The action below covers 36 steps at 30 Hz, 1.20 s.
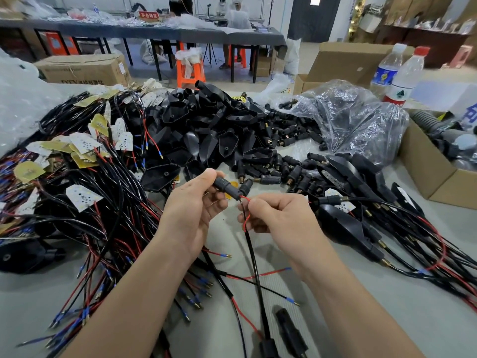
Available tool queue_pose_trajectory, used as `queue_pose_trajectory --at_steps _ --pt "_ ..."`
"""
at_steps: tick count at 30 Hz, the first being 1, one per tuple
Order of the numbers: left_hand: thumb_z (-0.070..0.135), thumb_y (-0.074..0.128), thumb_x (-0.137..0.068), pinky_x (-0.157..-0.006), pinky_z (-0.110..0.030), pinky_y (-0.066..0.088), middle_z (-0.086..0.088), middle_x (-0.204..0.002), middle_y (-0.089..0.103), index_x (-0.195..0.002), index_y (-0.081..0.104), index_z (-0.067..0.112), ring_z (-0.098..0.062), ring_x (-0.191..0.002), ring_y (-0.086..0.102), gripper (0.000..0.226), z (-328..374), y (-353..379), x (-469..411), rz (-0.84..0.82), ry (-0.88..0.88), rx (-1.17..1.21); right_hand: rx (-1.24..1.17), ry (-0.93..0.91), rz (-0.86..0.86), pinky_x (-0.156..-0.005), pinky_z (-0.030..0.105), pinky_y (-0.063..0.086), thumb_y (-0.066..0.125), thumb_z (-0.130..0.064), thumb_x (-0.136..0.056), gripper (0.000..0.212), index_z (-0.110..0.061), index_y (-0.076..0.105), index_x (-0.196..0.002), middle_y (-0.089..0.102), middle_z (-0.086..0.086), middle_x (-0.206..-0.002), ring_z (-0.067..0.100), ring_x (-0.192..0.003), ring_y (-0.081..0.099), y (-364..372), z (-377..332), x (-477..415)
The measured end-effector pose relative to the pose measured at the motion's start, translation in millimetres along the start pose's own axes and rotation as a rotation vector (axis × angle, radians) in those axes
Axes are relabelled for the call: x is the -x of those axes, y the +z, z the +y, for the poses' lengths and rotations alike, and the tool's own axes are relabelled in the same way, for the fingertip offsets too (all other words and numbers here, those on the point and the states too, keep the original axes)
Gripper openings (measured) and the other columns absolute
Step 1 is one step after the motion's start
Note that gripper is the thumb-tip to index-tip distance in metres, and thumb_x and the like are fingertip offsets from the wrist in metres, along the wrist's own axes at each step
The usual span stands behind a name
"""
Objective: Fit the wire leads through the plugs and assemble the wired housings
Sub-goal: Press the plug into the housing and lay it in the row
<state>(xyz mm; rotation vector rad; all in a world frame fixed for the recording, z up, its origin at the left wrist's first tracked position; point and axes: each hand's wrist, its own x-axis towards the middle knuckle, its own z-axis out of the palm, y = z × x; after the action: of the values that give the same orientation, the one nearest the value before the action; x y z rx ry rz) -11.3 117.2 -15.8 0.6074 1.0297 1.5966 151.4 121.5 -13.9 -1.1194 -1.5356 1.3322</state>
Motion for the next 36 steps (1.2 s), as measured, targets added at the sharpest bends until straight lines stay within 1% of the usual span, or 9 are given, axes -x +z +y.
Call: queue_pose_trajectory --at_steps 5,9,13,18,23,26,28,31,36 --pt "0.021 0.061 -0.102 -0.052 -0.021 0.052 0.000 -0.065 0.058 -0.070 0.080 0.018 -0.009 -0.055 0.056 0.038 -1 2 1 0.010 0.049 -0.101 0.292 -0.122 0.094 -0.063 0.036 0.055 0.064 -0.020 -0.092 0.025 -0.018 0.075 -0.069 0.070 -0.001 -0.061 0.016 -0.058 0.067 2 1 0" --pt "0.020 0.061 -0.102 -0.053 -0.022 0.054 0.002 -0.059 0.062 -0.067 0.080 0.018 -0.009 -0.054 0.056 0.040 -5 7 7 0.016 0.115 -0.240 0.569 -0.207 0.129 -0.055 0.038 0.044 0.059 -0.027 -0.086 0.028 -0.008 0.065 -0.067 0.060 0.008 -0.058 0.022 -0.056 0.052 3 1 5" --pt "0.019 0.061 -0.102 -0.053 -0.022 0.055 -0.003 -0.065 0.062 -0.071 0.079 0.014 -0.010 -0.054 0.056 0.036 -6 10 9 0.019 0.064 -0.164 0.517 -0.172 0.126 -0.054 0.036 0.038 0.063 -0.021 -0.088 0.031 -0.004 0.061 -0.063 0.055 0.013 -0.057 0.022 -0.052 0.044 0 -2 4" --pt "0.022 0.060 -0.103 -0.053 -0.021 0.055 -0.004 -0.070 0.067 -0.086 0.064 0.003 -0.010 -0.055 0.056 0.026 -12 13 7 0.012 -0.046 -0.098 0.478 -0.098 0.097 -0.051 0.024 0.039 0.064 -0.019 -0.089 0.031 -0.008 0.066 -0.059 0.062 0.006 -0.052 0.012 -0.045 0.046 -3 -2 2" --pt "0.024 0.057 -0.103 -0.053 -0.019 0.056 -0.002 -0.070 0.066 -0.077 0.079 0.011 -0.008 -0.055 0.059 0.037 -3 8 7 -0.031 -0.096 0.068 -0.051 0.006 -0.028 -0.063 0.026 0.048 0.063 -0.018 -0.098 0.031 -0.001 0.073 -0.075 0.070 0.010 -0.065 0.015 -0.061 0.057 0 -3 0" --pt "0.028 0.054 -0.105 -0.052 -0.021 0.056 -0.004 -0.068 0.061 -0.089 0.074 0.011 -0.011 -0.054 0.058 0.031 -3 8 7 0.007 -0.084 0.100 -0.271 0.109 -0.185 -0.076 0.029 0.054 0.052 -0.022 -0.105 0.032 -0.006 0.075 -0.088 0.076 0.015 -0.086 0.020 -0.076 0.068 2 -5 2" --pt "0.027 0.055 -0.105 -0.052 -0.021 0.055 -0.003 -0.069 0.060 -0.087 0.074 0.012 -0.011 -0.054 0.057 0.030 -2 8 7 0.038 -0.049 0.086 -0.297 0.134 -0.242 -0.075 0.030 0.057 0.051 -0.017 -0.105 0.028 -0.006 0.073 -0.091 0.076 0.015 -0.085 0.022 -0.073 0.070 0 -7 4" --pt "0.025 0.057 -0.105 -0.052 -0.019 0.054 -0.001 -0.069 0.061 -0.071 0.081 0.019 -0.008 -0.054 0.057 0.042 -1 8 8 0.040 0.008 0.024 -0.239 0.122 -0.200 -0.064 0.025 0.057 0.052 -0.012 -0.104 0.027 -0.005 0.070 -0.086 0.072 0.015 -0.074 0.021 -0.061 0.066 2 -7 4" --pt "0.025 0.058 -0.103 -0.053 -0.021 0.053 0.001 -0.069 0.062 -0.071 0.081 0.020 -0.008 -0.057 0.056 0.040 0 7 9 -0.018 -0.006 -0.035 -0.146 0.086 -0.161 -0.052 0.021 0.044 0.052 -0.007 -0.102 0.029 -0.005 0.069 -0.078 0.058 0.010 -0.057 0.016 -0.048 0.049 4 -2 2"
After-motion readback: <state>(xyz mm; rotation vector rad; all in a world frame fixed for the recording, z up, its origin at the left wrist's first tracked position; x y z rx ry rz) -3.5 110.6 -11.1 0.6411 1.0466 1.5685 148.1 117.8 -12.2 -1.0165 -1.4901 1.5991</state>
